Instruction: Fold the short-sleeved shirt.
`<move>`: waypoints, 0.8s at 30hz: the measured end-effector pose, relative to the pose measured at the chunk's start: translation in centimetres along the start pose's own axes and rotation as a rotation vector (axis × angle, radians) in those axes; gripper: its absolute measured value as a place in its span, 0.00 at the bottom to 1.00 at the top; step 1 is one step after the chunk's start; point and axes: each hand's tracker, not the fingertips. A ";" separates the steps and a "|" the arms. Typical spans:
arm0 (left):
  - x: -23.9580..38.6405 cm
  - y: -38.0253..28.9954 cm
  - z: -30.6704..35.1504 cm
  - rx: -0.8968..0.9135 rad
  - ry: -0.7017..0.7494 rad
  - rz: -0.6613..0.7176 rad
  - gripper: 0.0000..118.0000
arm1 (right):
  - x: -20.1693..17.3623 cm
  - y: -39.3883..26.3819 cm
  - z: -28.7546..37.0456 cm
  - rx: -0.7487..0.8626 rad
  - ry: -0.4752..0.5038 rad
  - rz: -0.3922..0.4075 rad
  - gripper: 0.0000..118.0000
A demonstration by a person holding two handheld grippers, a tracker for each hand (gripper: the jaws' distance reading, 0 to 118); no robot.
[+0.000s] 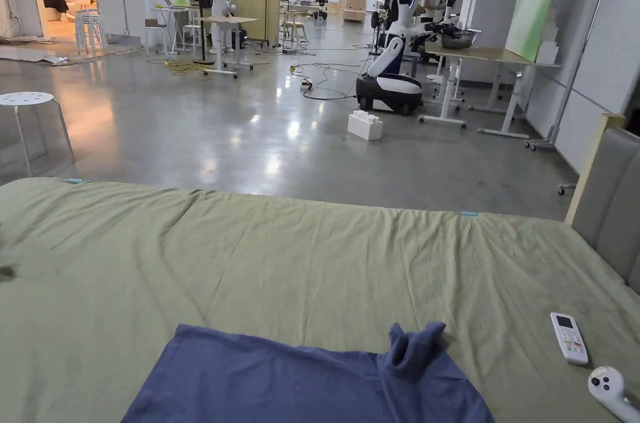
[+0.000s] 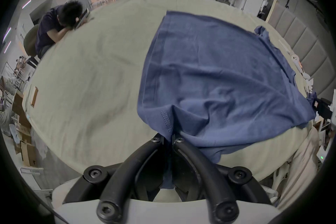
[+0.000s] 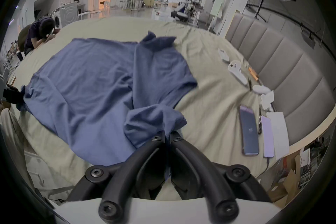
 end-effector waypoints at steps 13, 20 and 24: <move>0.4 2.1 1.7 0.142 -0.030 0.099 0.52 | -1.0 1.6 -0.9 0.095 -0.044 -0.054 0.70; 4.2 6.5 7.3 0.510 -0.116 0.130 0.52 | -2.0 8.1 3.1 0.461 -0.055 -0.118 0.75; 6.5 8.1 9.8 0.702 -0.140 0.110 0.49 | -2.7 10.7 3.9 0.591 -0.039 -0.189 0.49</move>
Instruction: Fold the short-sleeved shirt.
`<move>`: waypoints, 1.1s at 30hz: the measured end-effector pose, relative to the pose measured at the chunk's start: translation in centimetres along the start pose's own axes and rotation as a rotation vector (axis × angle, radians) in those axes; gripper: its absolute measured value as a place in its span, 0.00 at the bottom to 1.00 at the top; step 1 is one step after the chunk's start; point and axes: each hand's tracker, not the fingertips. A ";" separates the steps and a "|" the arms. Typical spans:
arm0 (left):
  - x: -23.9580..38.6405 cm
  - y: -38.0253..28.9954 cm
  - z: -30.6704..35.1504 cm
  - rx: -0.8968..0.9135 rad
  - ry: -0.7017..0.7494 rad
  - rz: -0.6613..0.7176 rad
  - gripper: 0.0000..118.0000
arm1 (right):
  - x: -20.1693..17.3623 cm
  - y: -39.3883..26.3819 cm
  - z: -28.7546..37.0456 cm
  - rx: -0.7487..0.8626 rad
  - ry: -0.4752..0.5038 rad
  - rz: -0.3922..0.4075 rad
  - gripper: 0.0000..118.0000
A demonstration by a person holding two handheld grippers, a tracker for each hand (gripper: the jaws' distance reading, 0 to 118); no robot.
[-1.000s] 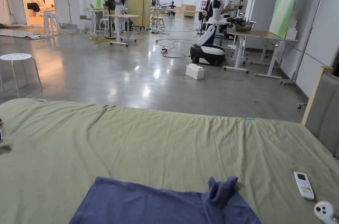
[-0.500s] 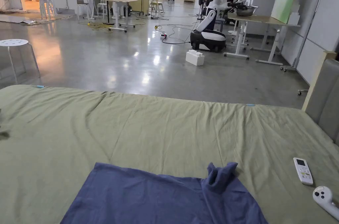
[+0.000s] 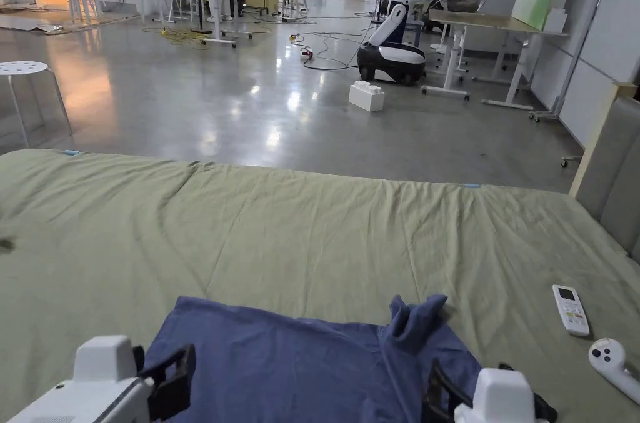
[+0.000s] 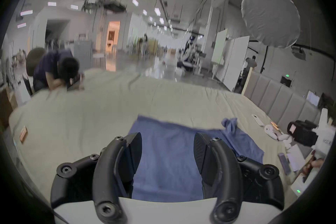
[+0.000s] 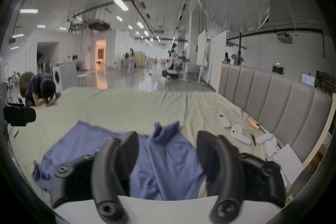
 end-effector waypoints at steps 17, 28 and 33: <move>2.2 2.1 -0.8 0.238 0.134 -0.199 0.01 | -2.6 3.1 -2.0 0.233 0.023 0.040 0.00; -5.7 3.0 -17.1 -0.232 0.084 -0.114 0.01 | -1.9 -0.5 -6.5 0.052 0.042 0.030 0.00; -8.7 3.5 -26.1 -0.402 0.082 0.011 0.49 | -1.4 -2.6 -8.7 -0.016 0.033 0.049 0.00</move>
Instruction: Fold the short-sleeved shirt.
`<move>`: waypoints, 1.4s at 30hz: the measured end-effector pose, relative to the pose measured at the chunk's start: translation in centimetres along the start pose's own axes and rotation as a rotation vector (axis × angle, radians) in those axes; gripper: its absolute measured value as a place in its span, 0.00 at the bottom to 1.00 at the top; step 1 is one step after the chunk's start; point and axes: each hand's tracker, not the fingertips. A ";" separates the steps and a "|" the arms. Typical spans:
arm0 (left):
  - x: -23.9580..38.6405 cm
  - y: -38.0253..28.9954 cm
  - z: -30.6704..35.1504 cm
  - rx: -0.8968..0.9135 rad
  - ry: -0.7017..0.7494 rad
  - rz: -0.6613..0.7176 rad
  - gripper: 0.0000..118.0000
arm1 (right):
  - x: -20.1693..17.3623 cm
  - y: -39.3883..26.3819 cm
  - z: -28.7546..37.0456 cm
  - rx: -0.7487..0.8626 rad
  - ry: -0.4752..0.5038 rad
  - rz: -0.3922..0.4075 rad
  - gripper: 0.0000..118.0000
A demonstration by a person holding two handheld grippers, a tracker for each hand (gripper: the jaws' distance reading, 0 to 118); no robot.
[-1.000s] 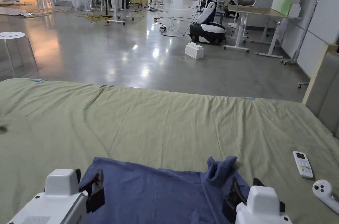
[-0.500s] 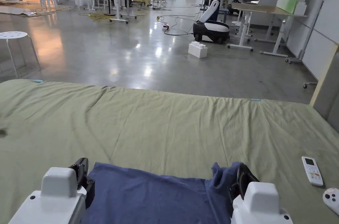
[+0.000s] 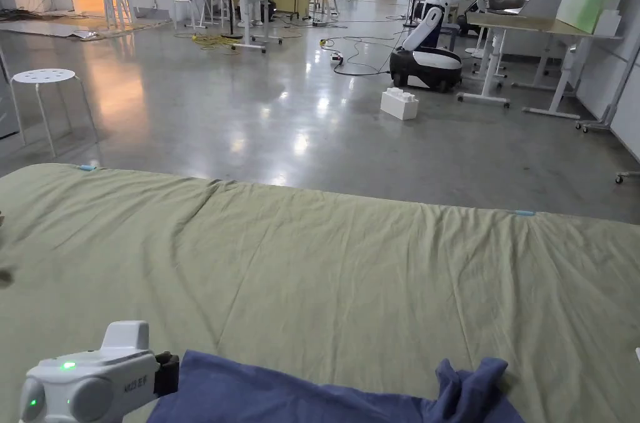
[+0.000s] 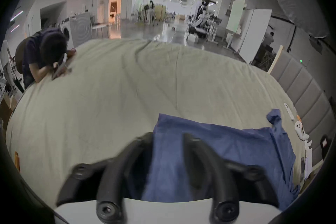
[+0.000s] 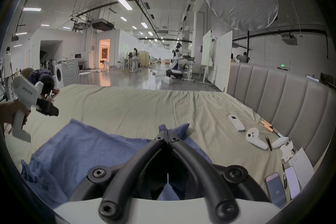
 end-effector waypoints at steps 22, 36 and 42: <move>2.6 1.1 -12.6 -0.180 0.091 -0.240 0.37 | 3.2 -4.9 -3.6 -0.236 -0.077 -0.033 0.00; 3.6 1.6 -8.2 -0.180 0.033 -0.254 0.05 | 10.5 -4.2 -24.0 -0.634 0.032 -0.015 0.54; 2.5 1.5 -8.5 -0.159 0.041 -0.230 0.05 | 9.6 -5.5 -27.8 -0.749 0.086 0.001 0.55</move>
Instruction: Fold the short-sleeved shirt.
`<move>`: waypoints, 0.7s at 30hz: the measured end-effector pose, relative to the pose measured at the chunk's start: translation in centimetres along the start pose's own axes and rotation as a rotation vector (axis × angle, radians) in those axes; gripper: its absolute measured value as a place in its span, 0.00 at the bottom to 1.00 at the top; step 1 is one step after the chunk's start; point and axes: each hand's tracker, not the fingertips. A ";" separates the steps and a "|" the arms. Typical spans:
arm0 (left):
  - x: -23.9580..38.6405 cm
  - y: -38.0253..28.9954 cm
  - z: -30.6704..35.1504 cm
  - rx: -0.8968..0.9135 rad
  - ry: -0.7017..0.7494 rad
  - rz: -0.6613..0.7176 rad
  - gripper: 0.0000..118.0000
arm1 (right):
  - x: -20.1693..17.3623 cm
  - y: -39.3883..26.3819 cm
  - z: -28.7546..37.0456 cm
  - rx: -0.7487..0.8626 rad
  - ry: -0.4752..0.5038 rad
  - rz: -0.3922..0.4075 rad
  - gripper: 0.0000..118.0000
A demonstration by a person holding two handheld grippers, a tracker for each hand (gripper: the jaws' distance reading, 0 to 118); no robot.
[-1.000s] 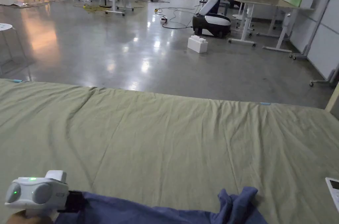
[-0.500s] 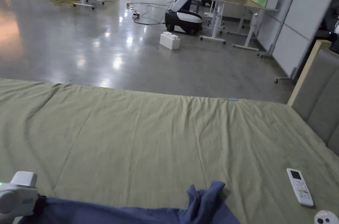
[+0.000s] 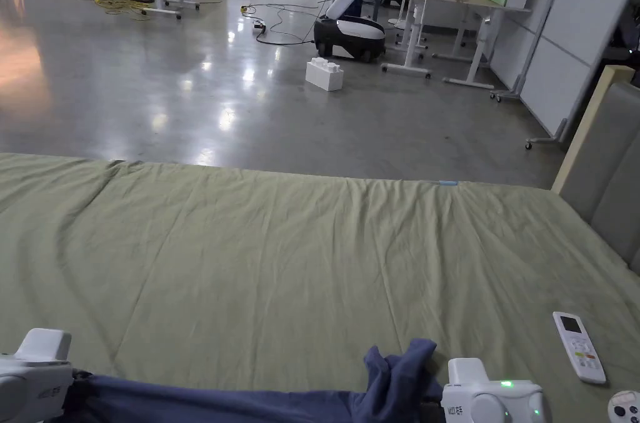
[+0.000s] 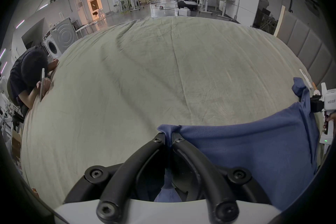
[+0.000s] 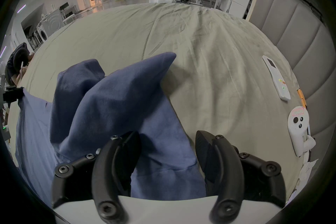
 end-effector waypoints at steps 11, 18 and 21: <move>0.2 -0.5 2.5 0.043 0.022 0.001 0.05 | -1.1 -0.4 1.8 0.071 -0.104 0.044 0.01; -0.6 -0.5 6.5 0.119 0.014 0.036 0.05 | 0.8 -1.6 7.7 0.245 -0.152 -0.014 0.01; -0.9 -0.4 9.0 0.156 0.009 0.042 0.05 | 1.6 -1.4 11.2 0.298 -0.148 -0.035 0.01</move>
